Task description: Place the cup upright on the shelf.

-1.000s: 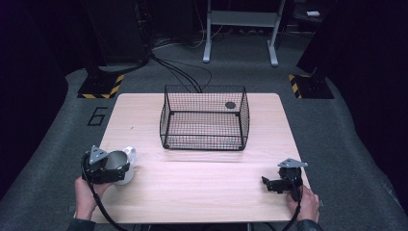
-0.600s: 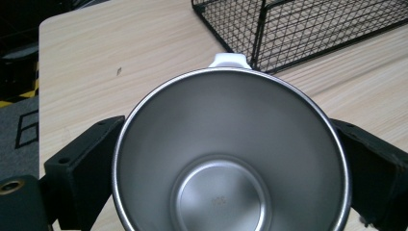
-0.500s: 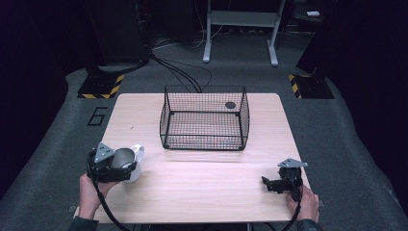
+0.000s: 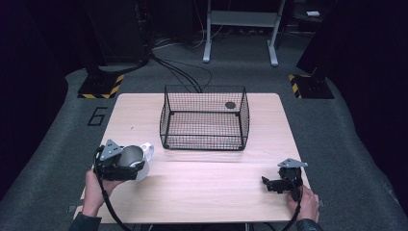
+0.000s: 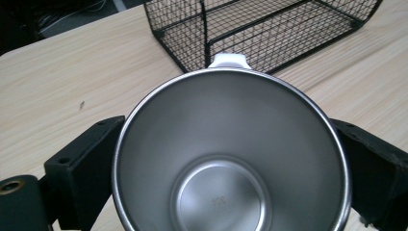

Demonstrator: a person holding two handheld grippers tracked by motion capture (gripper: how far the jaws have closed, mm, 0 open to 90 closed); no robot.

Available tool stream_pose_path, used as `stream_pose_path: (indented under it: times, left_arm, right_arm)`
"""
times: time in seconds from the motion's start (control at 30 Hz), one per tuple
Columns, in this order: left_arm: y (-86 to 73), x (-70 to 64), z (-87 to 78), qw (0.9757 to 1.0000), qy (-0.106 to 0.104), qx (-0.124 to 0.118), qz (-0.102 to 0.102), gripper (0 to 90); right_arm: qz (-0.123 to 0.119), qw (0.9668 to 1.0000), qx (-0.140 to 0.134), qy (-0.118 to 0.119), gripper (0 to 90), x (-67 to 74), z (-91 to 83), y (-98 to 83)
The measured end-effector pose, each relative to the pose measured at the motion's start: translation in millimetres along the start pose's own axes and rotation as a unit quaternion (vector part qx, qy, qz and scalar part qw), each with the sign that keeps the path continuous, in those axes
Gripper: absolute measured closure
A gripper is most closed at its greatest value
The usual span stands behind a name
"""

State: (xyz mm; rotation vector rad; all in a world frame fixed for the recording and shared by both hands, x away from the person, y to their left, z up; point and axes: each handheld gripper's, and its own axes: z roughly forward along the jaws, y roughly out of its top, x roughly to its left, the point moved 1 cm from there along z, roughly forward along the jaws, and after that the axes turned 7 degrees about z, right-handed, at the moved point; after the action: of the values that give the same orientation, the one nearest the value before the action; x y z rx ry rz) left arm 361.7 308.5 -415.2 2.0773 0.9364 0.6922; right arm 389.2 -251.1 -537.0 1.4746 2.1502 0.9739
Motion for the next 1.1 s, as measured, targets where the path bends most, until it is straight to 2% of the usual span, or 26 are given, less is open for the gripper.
stream_pose_path:
  times: [0.03, 0.23, 0.4, 0.47, 0.73, 0.97, 1.1]
  left_arm:
    - [2.9, -1.9, 0.9, 1.0000, -0.008, 0.000, 0.003, 6.0]
    - [11.9, -6.8, 4.9, 0.9996, -0.023, -0.002, 0.014, 6.0]
    - [18.5, -10.6, 8.6, 0.9993, -0.030, -0.006, 0.022, 6.0]
    - [24.3, -13.7, 11.2, 0.9988, -0.038, -0.004, 0.032, 6.0]
    - [38.6, -21.6, 18.9, 0.9970, -0.060, -0.006, 0.049, 6.0]
    - [47.4, -27.5, 24.7, 0.9956, -0.071, -0.006, 0.062, 6.0]
    - [55.3, -32.0, 29.2, 0.9939, -0.085, -0.007, 0.070, 6.0]
  right_arm:
    - [0.000, 1.0000, 0.000, 0.000, 0.0, 0.0, 0.0, 0.0]
    - [0.000, 1.0000, 0.000, 0.000, 0.0, 0.0, 0.0, 0.0]
    - [0.000, 1.0000, 0.000, 0.000, 0.0, 0.0, 0.0, 0.0]
    - [0.000, 1.0000, 0.000, 0.000, 0.0, 0.0, 0.0, 0.0]
    - [0.000, 1.0000, 0.000, 0.000, 0.0, 0.0, 0.0, 0.0]
    - [0.000, 1.0000, 0.000, 0.000, 0.0, 0.0, 0.0, 0.0]
    - [-0.001, 1.0000, -0.003, 0.001, 0.0, -0.3, 0.3, 0.1]
